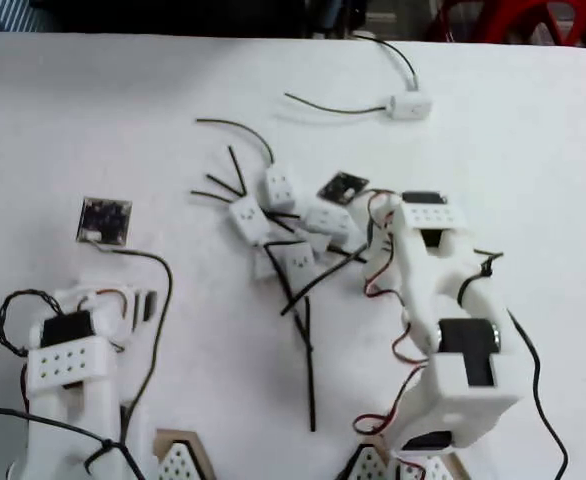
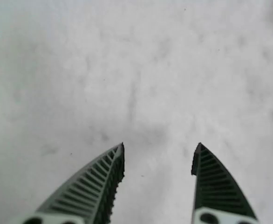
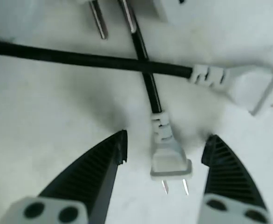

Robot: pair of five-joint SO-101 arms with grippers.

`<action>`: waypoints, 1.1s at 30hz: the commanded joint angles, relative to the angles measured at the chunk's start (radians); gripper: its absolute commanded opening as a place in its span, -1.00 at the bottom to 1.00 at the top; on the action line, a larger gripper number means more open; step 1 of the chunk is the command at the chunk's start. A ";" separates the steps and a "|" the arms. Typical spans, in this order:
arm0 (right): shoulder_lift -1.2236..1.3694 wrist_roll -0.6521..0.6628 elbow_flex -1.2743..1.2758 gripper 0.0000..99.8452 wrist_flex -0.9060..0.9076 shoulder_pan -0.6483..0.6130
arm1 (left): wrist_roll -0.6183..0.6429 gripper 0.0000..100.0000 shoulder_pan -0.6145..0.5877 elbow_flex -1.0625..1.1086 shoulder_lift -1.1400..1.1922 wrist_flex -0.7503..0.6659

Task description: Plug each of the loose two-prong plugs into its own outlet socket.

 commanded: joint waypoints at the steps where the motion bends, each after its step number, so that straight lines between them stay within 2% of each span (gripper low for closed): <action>1: 0.050 0.009 -0.011 -0.63 -0.051 0.005 | 0.005 -0.52 -0.005 -0.006 -0.024 -0.021; 5: 0.074 0.008 -0.046 -0.99 -0.050 0.005 | 0.005 -0.52 -0.005 -0.006 -0.024 -0.021; 10: -0.004 0.009 -0.054 -0.96 -0.004 0.027 | 0.005 -0.52 -0.005 -0.006 -0.024 -0.021; 18: -0.300 -0.005 -0.049 -0.97 0.101 0.068 | 0.005 -0.52 -0.004 -0.006 -0.024 -0.021; 30: -0.631 -0.348 -0.052 -0.97 0.091 0.088 | 0.005 -0.52 -0.004 -0.006 -0.024 -0.021; 33: -0.671 -0.433 -0.048 -0.97 0.038 0.091 | 0.005 -0.52 -0.004 -0.006 -0.024 -0.021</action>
